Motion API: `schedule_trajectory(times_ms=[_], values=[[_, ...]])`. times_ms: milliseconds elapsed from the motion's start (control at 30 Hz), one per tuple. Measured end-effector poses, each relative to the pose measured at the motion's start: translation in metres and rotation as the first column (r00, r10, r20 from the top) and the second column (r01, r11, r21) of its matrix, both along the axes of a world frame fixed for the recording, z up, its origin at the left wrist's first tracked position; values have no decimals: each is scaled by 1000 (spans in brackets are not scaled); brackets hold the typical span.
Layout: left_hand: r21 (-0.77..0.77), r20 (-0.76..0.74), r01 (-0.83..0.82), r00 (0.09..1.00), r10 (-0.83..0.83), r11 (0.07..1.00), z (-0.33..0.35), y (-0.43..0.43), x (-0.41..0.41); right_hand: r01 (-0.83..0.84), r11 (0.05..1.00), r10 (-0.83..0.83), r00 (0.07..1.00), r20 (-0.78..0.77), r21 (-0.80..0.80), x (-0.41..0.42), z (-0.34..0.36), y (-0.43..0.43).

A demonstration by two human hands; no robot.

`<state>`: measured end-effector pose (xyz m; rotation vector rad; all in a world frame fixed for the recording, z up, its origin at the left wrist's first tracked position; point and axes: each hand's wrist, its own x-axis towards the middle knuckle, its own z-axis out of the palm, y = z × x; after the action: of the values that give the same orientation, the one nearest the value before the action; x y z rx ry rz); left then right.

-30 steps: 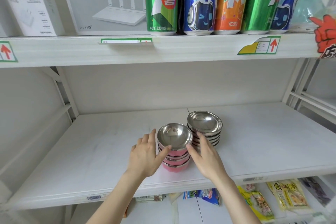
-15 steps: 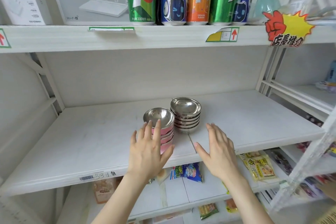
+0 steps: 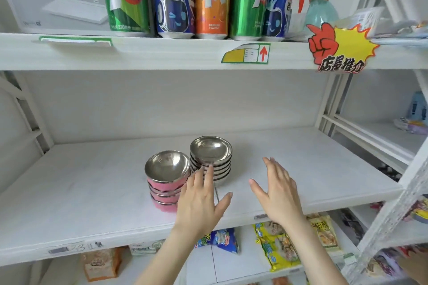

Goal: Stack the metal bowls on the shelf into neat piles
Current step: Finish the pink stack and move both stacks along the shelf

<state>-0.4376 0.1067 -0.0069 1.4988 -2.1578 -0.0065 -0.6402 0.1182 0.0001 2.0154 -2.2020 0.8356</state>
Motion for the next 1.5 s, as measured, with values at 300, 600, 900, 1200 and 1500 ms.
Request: schedule_trajectory(times_ms=[300,600,900,1200,1500], values=[[404,-566,-120,746,351,907,-42,-83,-59,-320,932,167,795,582,169,-30,-23,-130],[332,-833,-132,423,356,934,-54,-125,-61,-605,764,32,380,925,222,-4,-58,-193],[300,-877,-110,359,319,948,-64,-127,-67,-618,776,-13,186,982,127,-1,-62,-187],[289,-857,-112,414,309,951,-54,-84,-95,-544,834,20,193,981,90,-29,-53,-139],[238,-856,-1,472,210,971,-39,-37,-149,-461,887,87,142,986,-12,-88,-35,-74]])
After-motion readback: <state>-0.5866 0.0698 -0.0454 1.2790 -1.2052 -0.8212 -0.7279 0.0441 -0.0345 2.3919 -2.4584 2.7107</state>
